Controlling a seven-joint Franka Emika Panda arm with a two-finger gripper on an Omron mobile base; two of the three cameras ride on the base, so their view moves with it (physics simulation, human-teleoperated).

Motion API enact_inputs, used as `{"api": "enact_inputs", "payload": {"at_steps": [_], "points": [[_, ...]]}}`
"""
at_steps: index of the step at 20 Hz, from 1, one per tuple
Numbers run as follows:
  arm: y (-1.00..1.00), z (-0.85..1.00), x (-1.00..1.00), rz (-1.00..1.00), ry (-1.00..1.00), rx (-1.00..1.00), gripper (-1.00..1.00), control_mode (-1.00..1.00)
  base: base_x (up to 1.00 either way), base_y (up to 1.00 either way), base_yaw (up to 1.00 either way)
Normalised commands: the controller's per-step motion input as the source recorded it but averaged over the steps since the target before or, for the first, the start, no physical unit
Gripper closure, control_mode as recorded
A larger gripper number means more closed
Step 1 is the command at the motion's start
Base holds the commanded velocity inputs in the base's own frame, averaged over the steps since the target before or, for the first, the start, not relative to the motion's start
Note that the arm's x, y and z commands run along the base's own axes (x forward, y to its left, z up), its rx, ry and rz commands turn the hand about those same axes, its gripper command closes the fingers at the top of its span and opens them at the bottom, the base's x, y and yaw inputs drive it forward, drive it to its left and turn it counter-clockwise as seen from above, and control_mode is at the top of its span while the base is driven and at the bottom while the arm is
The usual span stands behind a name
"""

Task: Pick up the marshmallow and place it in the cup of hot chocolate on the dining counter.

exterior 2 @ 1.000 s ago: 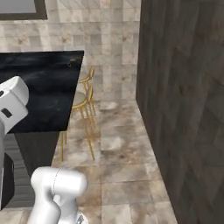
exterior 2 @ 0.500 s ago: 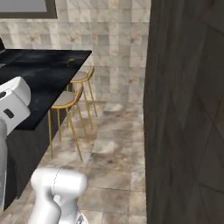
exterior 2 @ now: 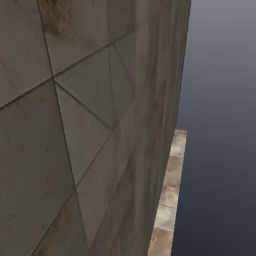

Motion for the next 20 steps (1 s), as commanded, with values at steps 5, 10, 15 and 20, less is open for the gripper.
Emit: {"api": "enact_inputs", "payload": {"at_steps": [5, 10, 15, 20], "points": [[0.00, 0.00, 0.00, 0.00, 0.00, 0.00, 1.00, 1.00, 1.00, -0.48, 0.50], [0.00, 0.00, 0.00, 0.00, 0.00, 0.00, 1.00, 1.00, 1.00, -0.63, 0.52], [0.00, 0.00, 0.00, 0.00, 0.00, 0.00, 1.00, 1.00, 0.97, -0.66, 0.59], [0.00, 0.00, 0.00, 0.00, 0.00, 0.00, 1.00, 1.00, 0.46, -0.89, 0.54]]}}
